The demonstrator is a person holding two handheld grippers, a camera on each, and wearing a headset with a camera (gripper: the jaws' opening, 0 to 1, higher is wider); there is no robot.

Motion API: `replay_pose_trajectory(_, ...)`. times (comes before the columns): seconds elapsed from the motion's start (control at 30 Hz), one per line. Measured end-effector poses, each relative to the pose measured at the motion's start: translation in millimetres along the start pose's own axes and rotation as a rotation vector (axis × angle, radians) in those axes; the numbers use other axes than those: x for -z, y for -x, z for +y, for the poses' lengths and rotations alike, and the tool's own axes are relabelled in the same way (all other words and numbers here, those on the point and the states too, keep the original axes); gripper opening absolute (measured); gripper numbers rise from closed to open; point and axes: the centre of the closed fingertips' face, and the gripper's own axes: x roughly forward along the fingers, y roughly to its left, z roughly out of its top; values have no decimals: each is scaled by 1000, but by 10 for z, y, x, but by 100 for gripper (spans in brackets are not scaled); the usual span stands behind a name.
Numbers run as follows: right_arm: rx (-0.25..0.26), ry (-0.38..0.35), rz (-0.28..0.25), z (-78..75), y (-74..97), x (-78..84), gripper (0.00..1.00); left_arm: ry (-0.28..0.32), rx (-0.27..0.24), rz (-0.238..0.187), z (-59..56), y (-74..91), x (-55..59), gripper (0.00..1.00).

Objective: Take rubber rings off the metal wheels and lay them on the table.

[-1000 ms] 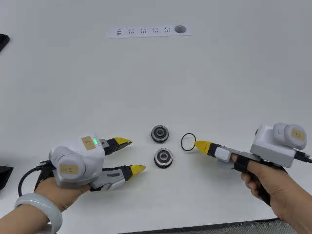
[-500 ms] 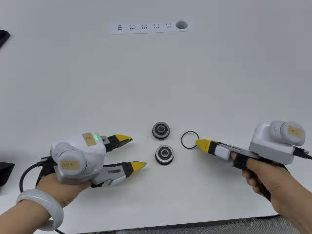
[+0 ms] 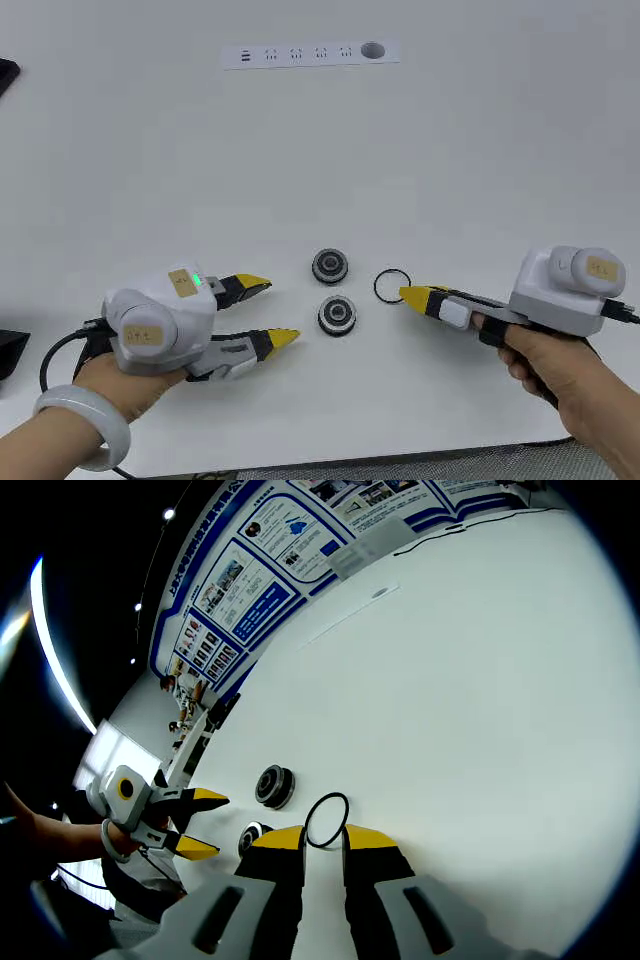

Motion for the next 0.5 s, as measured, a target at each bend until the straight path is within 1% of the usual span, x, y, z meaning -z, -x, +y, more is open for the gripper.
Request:
replay_pose_trajectory(0.03,1,4,3,2,3,2,16,1,-1,-1,2,2,-2,41)
replay_pose_trajectory(0.1,11,37,4,3,17,-4,19,-2,-4,4,5,5,4,42)
replay_pose_trajectory(0.2,17,54,5,7,25,-7,20,-1,-3,0,-1,9,-6,41)
replay_pose_trajectory(0.37,-4,51,0,70,22,-20,20,2,-5,-6,-8,11,-29,41)
replay_pose_trajectory(0.5,-24,57,1,189,5,0,20,-1,-2,-16,-22,10,-71,40)
